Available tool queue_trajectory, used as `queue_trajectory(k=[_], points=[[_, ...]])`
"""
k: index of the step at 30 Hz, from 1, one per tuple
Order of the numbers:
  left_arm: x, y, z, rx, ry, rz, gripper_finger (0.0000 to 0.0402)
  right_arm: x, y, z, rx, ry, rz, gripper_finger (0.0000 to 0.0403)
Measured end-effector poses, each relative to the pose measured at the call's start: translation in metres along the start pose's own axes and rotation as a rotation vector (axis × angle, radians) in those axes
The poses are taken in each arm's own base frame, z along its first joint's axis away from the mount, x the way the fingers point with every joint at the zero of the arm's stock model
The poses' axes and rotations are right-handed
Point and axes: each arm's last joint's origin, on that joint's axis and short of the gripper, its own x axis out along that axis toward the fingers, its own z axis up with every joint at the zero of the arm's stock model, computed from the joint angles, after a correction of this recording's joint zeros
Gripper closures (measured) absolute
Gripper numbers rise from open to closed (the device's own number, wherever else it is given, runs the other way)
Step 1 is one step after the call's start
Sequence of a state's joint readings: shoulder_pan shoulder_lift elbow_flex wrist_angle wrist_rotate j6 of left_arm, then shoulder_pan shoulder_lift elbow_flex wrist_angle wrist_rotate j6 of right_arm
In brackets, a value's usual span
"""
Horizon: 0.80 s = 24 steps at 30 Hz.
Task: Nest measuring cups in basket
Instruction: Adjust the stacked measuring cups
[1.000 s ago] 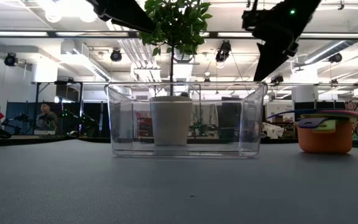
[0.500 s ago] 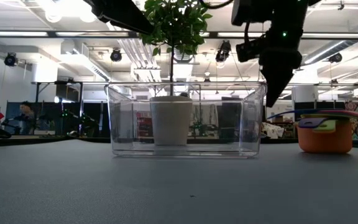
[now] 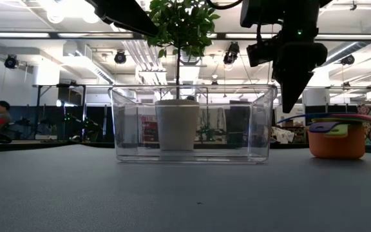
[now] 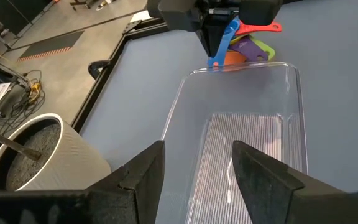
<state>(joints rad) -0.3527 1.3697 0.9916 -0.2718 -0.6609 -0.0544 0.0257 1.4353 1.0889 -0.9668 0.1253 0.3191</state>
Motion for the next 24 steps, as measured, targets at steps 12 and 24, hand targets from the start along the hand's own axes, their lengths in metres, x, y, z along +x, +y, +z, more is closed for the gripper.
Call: queue_trajectory(k=[12, 24], points=[[0.0000, 0.0000, 0.0000, 0.000, 0.000, 0.000, 0.0232, 0.0053, -0.0063, -0.0002, 0.000, -0.013, -0.110, 0.0394], [0.0000, 0.0000, -0.0004, -0.006, 0.002, 0.000, 0.0232, 0.0087, -0.0022, -0.0033, -0.088, 0.062, 0.012, 0.0394]])
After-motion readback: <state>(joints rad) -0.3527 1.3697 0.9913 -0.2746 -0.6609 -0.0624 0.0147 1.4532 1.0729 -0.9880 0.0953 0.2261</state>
